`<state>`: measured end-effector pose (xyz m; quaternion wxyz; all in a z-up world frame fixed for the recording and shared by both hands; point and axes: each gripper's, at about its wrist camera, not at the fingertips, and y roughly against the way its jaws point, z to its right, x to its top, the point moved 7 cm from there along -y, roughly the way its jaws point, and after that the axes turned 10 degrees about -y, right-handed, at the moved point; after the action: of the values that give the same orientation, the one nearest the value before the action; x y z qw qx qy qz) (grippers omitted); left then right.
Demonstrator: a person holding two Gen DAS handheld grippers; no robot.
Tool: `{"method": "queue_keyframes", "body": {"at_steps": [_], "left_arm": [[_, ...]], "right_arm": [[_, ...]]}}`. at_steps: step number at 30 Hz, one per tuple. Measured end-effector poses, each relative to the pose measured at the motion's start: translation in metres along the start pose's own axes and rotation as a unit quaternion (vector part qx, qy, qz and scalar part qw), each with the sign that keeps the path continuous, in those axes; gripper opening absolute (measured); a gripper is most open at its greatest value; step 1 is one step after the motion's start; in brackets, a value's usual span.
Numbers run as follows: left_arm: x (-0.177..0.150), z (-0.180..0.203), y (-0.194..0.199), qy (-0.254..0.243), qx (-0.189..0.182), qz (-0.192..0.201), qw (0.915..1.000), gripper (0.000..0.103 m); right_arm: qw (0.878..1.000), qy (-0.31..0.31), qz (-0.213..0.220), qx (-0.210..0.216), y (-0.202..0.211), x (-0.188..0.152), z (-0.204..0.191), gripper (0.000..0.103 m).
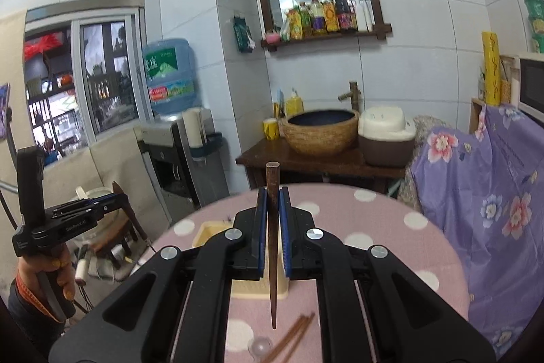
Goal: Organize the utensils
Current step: 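Lower the chopstick into the holder with the right tool while the left tool drops the spoon in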
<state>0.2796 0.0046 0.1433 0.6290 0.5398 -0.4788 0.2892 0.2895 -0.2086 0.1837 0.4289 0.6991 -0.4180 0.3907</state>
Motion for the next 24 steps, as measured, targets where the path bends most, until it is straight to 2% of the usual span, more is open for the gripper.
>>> {"method": "queue_keyframes", "body": {"at_steps": [4, 7, 10, 17, 24], "left_arm": [[0.043, 0.006, -0.01, -0.004, 0.0, 0.023, 0.9997, 0.016], [0.053, 0.014, -0.025, -0.006, -0.003, 0.025, 0.9997, 0.016], [0.048, 0.023, -0.047, -0.001, -0.011, 0.012, 0.9999, 0.016], [-0.002, 0.031, -0.101, 0.006, -0.017, -0.041, 0.999, 0.016], [-0.044, 0.035, -0.128, 0.003, -0.02, -0.079, 0.9967, 0.016]], "right_arm": [[0.999, -0.001, 0.041, 0.005, -0.014, 0.043, -0.021, 0.008], [0.998, 0.009, 0.056, -0.002, -0.035, 0.056, -0.035, 0.008], [0.998, 0.009, 0.057, -0.01, -0.059, 0.053, -0.038, 0.008], [0.999, -0.013, -0.001, -0.034, -0.119, -0.005, -0.014, 0.008], [0.997, -0.036, -0.053, -0.041, -0.149, -0.048, 0.008, 0.008]]}}
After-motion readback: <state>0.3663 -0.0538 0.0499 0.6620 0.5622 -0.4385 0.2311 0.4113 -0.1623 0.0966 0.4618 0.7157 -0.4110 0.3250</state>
